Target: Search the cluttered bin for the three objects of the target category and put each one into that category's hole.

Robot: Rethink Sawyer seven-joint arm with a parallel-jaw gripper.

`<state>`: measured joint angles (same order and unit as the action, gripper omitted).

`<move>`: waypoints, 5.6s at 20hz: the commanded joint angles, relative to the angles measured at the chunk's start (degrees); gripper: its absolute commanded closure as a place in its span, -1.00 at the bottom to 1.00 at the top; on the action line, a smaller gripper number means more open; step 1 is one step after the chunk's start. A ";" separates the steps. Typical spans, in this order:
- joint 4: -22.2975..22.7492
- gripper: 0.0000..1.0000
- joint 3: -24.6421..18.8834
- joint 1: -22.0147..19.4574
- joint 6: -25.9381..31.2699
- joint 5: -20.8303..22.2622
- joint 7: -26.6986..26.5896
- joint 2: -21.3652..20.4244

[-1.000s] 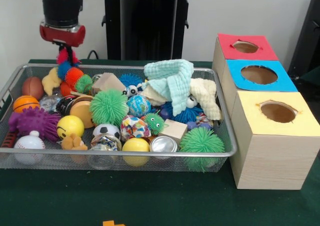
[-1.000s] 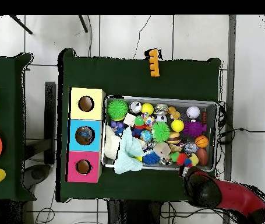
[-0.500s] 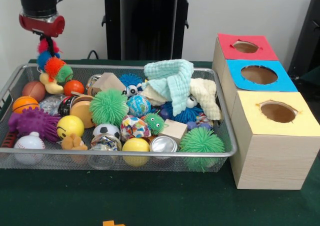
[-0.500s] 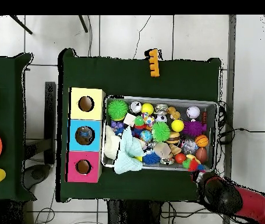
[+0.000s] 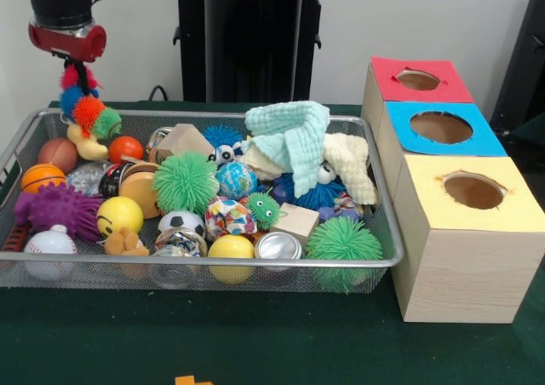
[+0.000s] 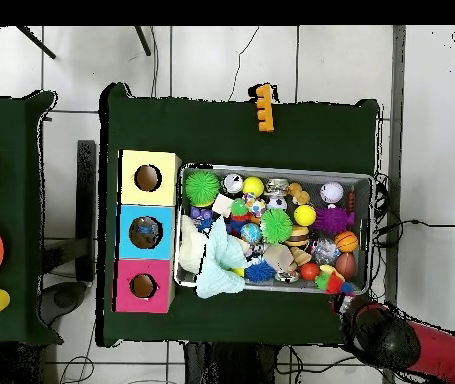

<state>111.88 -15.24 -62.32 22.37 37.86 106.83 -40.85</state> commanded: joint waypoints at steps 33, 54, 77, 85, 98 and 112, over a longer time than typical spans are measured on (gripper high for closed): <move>-9.34 1.00 -3.23 -0.50 -1.62 12.10 -4.32 14.34; -4.75 1.00 -0.36 0.81 -4.61 11.71 -0.42 11.15; 1.09 1.00 -8.44 -5.94 8.32 2.62 -10.20 -2.54; 2.85 1.00 -9.64 -6.53 8.66 2.80 -10.11 -4.05; 0.46 -1.00 -10.91 -4.85 10.29 3.11 -9.14 -4.66; -0.37 -1.00 -16.30 -8.94 12.22 0.15 -12.53 -7.02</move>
<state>112.41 -25.73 -70.06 27.52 40.00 106.83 -46.00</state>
